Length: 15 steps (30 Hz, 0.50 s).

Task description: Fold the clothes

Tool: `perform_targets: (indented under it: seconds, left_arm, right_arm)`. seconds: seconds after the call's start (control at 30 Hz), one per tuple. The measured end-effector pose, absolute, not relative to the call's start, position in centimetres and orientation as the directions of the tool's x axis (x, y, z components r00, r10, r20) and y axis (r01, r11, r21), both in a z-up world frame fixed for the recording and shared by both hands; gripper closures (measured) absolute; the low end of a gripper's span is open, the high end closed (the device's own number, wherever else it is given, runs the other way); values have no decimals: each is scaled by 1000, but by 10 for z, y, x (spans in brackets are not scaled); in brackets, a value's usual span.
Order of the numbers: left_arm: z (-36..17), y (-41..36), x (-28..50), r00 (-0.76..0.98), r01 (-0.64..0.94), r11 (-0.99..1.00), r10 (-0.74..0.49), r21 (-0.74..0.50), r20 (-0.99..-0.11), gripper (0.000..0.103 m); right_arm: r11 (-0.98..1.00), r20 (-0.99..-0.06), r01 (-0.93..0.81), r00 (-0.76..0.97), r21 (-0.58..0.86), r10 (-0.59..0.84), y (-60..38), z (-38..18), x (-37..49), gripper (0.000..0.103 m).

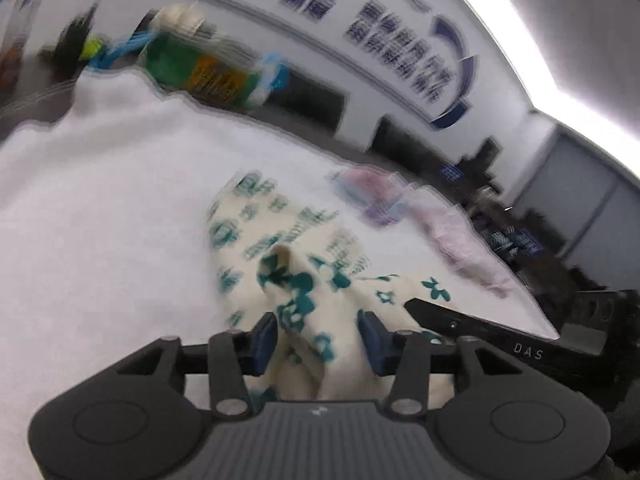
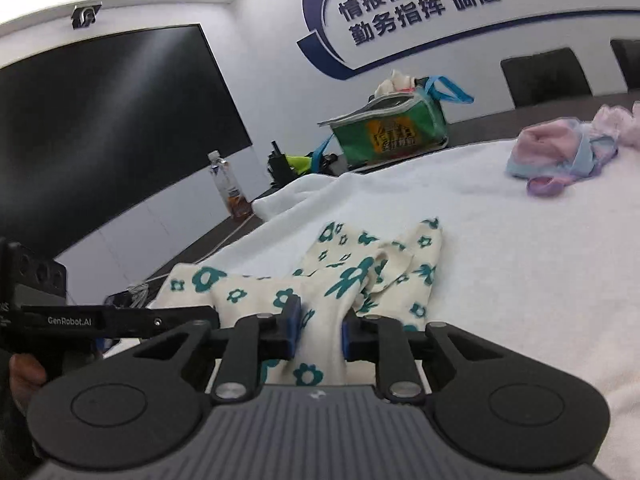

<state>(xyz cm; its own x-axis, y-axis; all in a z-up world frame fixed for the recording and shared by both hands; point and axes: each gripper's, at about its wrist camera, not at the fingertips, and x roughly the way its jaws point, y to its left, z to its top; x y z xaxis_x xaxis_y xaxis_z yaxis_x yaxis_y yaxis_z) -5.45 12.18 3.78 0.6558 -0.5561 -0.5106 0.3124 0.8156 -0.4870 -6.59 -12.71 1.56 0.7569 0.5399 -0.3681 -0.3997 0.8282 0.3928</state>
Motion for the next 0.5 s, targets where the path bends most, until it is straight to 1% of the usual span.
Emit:
perform_targets:
  seconds: [0.03,0.1,0.13,0.2,0.23,0.27,0.3,0.37,0.4,0.47,0.5]
  left_arm:
    - [39,123,-59,673,308,825,-541,-474,-504,49]
    - [43,127,-67,711,298,846,-506,-443,-488,41]
    - [52,127,-73,757,278,873,-456,-401,-468,41]
    - [71,118,-87,833,261,916,-373,-305,-408,45]
    - [81,109,-95,865,260,932,-341,-252,-369,49]
    - [91,100,-102,893,255,946,-310,-199,-327,62]
    - [100,90,-109,914,252,957,-285,-146,-289,72]
    - [94,63,-109,894,299,952,-302,-61,-330,74]
    - [85,52,-103,878,317,948,-304,-27,-370,79]
    - [65,39,-92,861,297,954,-254,30,-441,87]
    - [57,38,-89,856,284,958,-232,47,-462,86]
  right_arm:
    - [834,-393,-393,748,388,535,-125,12,-62,85]
    - [845,-442,-380,728,376,524,-122,5,-54,84]
    - [850,-457,-376,723,368,518,-120,3,-52,83]
    - [859,-457,-378,732,345,505,-120,5,-55,83]
    - [862,-457,-377,734,340,501,-120,5,-55,83]
    - [862,-458,-371,735,346,500,-120,4,-55,83]
    - [863,-458,-364,737,351,497,-120,4,-54,83]
    - [865,-458,-350,741,360,491,-119,4,-53,82]
    - [867,-459,-343,744,361,486,-119,4,-54,82]
    - [872,-460,-336,749,355,476,-119,5,-56,82]
    - [875,-460,-332,753,352,471,-120,5,-58,82]
